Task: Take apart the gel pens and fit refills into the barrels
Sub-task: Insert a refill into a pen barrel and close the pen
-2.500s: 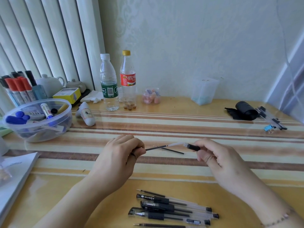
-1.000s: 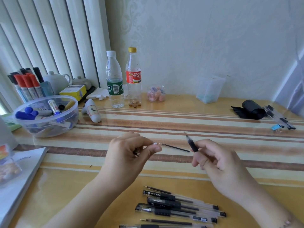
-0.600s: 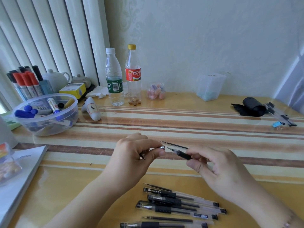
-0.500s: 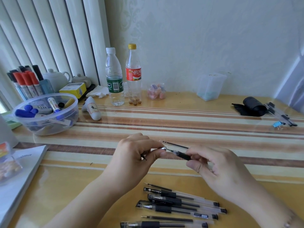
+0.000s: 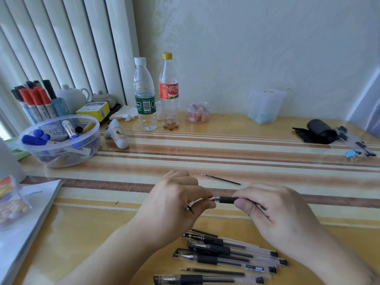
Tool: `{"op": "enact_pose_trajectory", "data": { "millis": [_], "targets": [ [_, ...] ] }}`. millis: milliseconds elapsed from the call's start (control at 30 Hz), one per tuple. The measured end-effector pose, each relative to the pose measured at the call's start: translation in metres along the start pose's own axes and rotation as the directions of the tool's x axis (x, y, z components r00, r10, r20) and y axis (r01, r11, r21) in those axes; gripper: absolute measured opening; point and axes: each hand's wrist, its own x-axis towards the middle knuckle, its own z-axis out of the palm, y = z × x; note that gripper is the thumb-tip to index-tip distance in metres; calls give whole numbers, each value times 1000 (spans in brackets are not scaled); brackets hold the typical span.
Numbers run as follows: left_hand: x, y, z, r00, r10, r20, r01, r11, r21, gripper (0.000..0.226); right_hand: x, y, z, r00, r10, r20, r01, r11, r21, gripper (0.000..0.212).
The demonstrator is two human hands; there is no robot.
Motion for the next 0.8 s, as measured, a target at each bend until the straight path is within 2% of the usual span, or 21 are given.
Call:
{"op": "enact_pose_trajectory", "data": {
  "millis": [167, 300, 333, 400, 467, 533, 600, 700, 800],
  "targets": [
    [1, -3, -2, 999, -26, -23, 25, 999, -35, 22, -3, -3, -1, 990, 98, 101, -118, 972, 206, 24],
    [1, -2, -3, 1000, 4, -11, -5, 999, -45, 21, -1, -6, -1, 986, 124, 111, -138, 982, 128, 14],
    [2, -2, -3, 1000, 12, -12, -13, 999, -47, 20, -1, -6, 0, 986, 126, 113, -139, 984, 114, 21],
    [2, -1, -3, 1000, 19, -14, -20, 999, -45, 19, -2, -8, -1, 987, 127, 101, -140, 982, 130, 33],
    [2, -2, -2, 1000, 0, -17, -1, 999, -33, 19, -3, -7, -3, 983, 141, 116, -161, 971, 177, 27],
    [1, -4, -3, 1000, -22, -18, 21, 999, -34, 16, -3, -7, -4, 980, 161, 115, -183, 959, 216, 30],
    [1, -4, -4, 1000, -15, -8, 15, 999, -44, 13, -2, -8, -3, 979, 172, 112, -193, 955, 224, 21],
    [1, -3, -5, 1000, -1, 3, 1, 998, -62, 13, -2, -11, -3, 981, 162, 104, -179, 965, 193, 33],
    [2, -4, -5, 1000, -27, 1, 27, 998, -53, 12, -3, -11, -4, 977, 164, 133, -191, 954, 232, 27]
  ]
}}
